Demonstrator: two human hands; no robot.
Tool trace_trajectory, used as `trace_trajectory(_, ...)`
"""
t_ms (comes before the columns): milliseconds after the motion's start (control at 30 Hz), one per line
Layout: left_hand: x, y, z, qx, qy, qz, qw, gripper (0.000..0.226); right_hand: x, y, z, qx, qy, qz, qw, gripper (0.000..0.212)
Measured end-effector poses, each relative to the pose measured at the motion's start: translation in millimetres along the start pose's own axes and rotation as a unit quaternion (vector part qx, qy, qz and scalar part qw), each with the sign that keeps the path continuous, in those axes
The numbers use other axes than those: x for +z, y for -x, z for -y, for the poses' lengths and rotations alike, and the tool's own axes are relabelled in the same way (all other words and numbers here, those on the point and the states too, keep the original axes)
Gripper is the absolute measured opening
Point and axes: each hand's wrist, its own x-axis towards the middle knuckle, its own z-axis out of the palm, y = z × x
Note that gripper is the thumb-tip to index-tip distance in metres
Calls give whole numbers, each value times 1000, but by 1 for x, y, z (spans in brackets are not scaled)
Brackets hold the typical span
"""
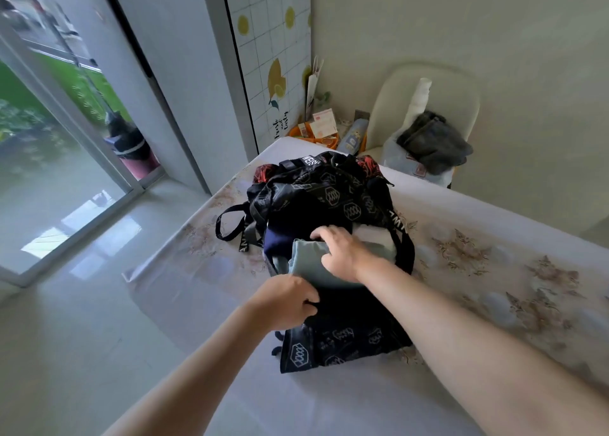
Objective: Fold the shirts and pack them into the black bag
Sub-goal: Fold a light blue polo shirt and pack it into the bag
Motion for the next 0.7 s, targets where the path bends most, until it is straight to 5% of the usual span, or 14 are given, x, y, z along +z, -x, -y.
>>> trace_trajectory(100,2,4,1,23,38,-79,996,15,28,9,-8,25,103,-207,973,33)
trace_trajectory(233,2,-21,2,92,-24,-307,947,24,39,16,-22,-1,-21,-155,988,23)
trace_trajectory(300,1,-41,6,71,-74,-285,953,36,35,20,-30,-21,-42,-132,990,27)
trace_trajectory(400,15,-53,24,4,-89,-187,978,46,33,29,-53,15,46,-221,974,39)
trace_trajectory(500,33,-48,40,-8,-56,-211,976,47,39,46,-73,1,104,-281,954,39)
trace_trajectory(600,41,-49,37,-1,-82,-280,957,37,49,50,-80,-51,103,-216,970,47)
trace_trajectory(700,39,-57,31,-2,-96,-287,953,43,55,54,-86,15,38,-107,993,57)
